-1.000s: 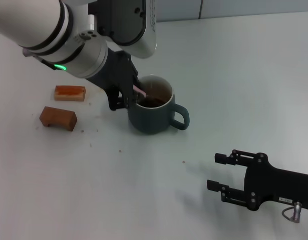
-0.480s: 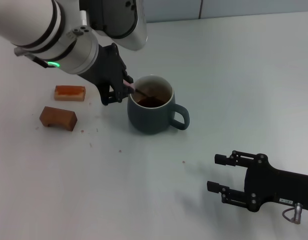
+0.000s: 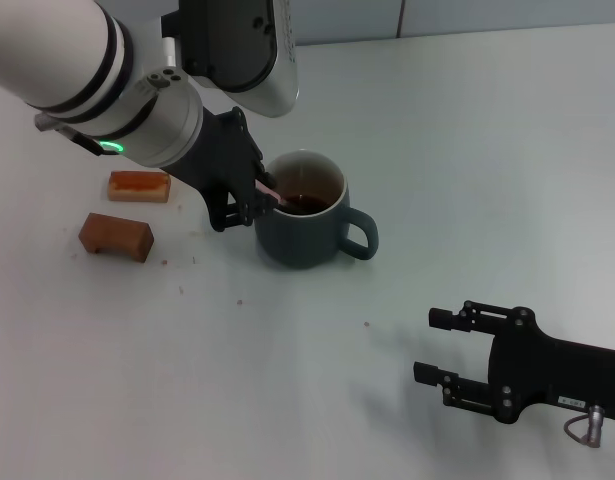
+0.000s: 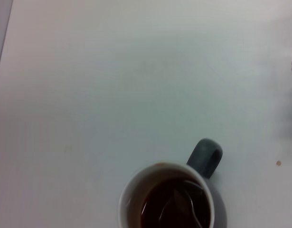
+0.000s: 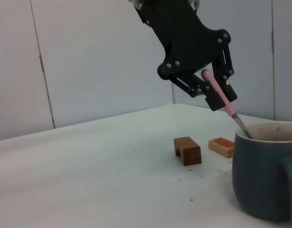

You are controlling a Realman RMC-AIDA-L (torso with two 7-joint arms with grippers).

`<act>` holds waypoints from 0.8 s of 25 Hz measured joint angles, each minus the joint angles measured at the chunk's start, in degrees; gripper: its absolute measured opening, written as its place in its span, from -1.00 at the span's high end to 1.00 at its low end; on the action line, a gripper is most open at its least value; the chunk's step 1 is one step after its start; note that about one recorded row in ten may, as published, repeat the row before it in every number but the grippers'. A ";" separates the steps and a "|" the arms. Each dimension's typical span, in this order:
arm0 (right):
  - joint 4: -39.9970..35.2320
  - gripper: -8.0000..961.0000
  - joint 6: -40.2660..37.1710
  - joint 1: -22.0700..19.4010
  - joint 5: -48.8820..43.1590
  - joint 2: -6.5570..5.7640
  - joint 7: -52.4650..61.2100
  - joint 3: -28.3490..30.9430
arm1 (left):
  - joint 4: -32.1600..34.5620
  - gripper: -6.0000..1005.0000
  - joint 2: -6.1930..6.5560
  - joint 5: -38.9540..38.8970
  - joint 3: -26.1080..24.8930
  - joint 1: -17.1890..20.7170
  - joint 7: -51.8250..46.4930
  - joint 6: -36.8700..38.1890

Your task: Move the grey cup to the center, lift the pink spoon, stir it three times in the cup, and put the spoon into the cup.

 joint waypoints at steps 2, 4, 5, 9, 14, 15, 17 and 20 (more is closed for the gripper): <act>0.00 -0.34 0.00 0.00 0.00 0.00 0.00 0.00 | -0.02 0.62 0.00 -0.19 -0.05 0.00 -0.15 0.03; 0.00 -0.34 0.00 0.00 0.00 0.00 0.00 0.00 | -0.18 0.61 -0.02 -0.50 -0.14 -0.09 -0.56 0.18; 0.00 -0.34 0.00 0.00 0.00 0.00 0.00 0.00 | -0.28 0.61 -0.03 -0.51 -0.14 -0.12 -0.68 0.19; -0.05 -0.34 0.01 0.00 0.00 0.00 0.02 0.00 | -0.30 0.60 -0.03 -0.66 0.12 0.17 -0.74 -0.29; -0.17 -0.34 0.03 0.00 0.03 0.00 0.26 0.00 | 0.30 0.28 0.16 -3.77 -1.20 1.36 0.34 -1.28; -0.21 -0.34 0.03 0.00 0.07 0.00 0.34 0.00 | 0.49 0.21 0.23 -5.16 -2.25 1.72 0.94 -1.36; -0.25 -0.34 0.04 0.00 0.10 0.00 0.40 0.00 | 1.00 0.00 0.34 -11.19 -6.89 3.08 3.74 -1.40; -0.35 -0.34 0.04 0.00 0.24 0.00 0.46 0.05 | 0.11 -0.31 0.41 -21.72 -14.45 5.28 8.37 -1.64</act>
